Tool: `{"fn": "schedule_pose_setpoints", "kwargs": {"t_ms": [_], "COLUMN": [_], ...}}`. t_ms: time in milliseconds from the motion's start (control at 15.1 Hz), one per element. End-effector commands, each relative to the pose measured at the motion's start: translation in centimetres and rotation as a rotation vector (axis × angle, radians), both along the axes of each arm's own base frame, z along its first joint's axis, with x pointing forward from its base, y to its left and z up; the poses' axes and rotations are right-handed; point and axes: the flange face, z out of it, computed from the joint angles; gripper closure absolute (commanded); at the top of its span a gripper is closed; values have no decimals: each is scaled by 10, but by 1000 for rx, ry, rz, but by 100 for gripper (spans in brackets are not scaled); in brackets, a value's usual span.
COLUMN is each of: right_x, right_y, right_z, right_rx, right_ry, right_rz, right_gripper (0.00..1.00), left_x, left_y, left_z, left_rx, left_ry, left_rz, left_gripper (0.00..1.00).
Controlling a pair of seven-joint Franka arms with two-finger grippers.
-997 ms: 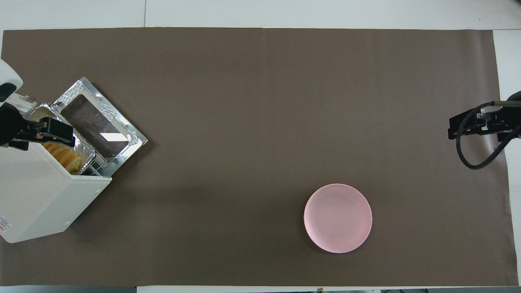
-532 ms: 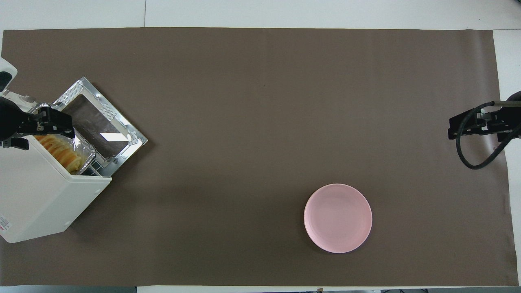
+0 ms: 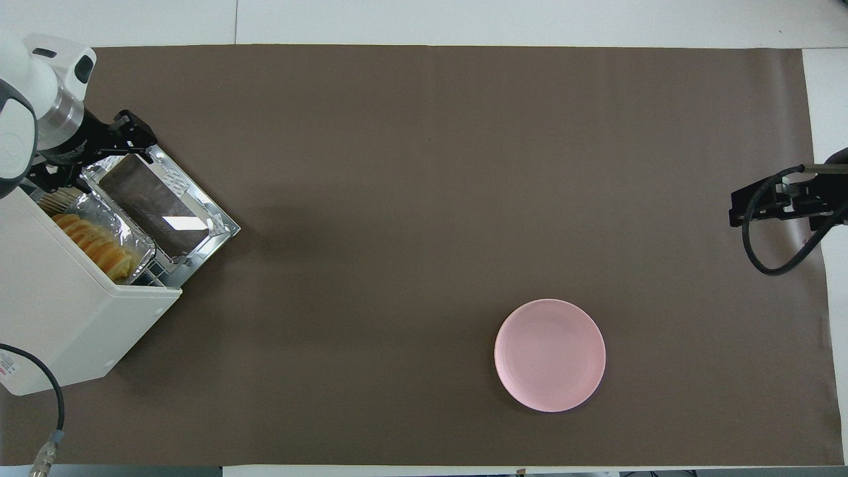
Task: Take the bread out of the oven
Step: 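Grasp the foil tray of bread with the left gripper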
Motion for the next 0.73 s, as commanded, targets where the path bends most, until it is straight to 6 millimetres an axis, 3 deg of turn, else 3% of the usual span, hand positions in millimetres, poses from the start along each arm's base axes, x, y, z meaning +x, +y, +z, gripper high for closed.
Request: {"fn": "schedule_pose_setpoints", "kwargs": {"t_ms": [0, 133, 266, 664], "right_x": [-8, -8, -8, -8], "right_y": [-2, -2, -2, -2], "right_z": [2, 2, 2, 2], "right_rx": [-15, -15, -15, -15], "right_ry": [7, 7, 7, 7], "right_rz": [16, 16, 16, 16], "right_gripper": [0, 0, 0, 0], "left_x": [7, -2, -11, -35], "left_y": [5, 8, 18, 26], "left_z": [-25, -53, -67, -92], "left_rx": [48, 76, 104, 159], "left_ry": [-6, -3, -5, -8], "left_rz": [74, 78, 81, 83], "left_gripper": [0, 0, 0, 0]}}
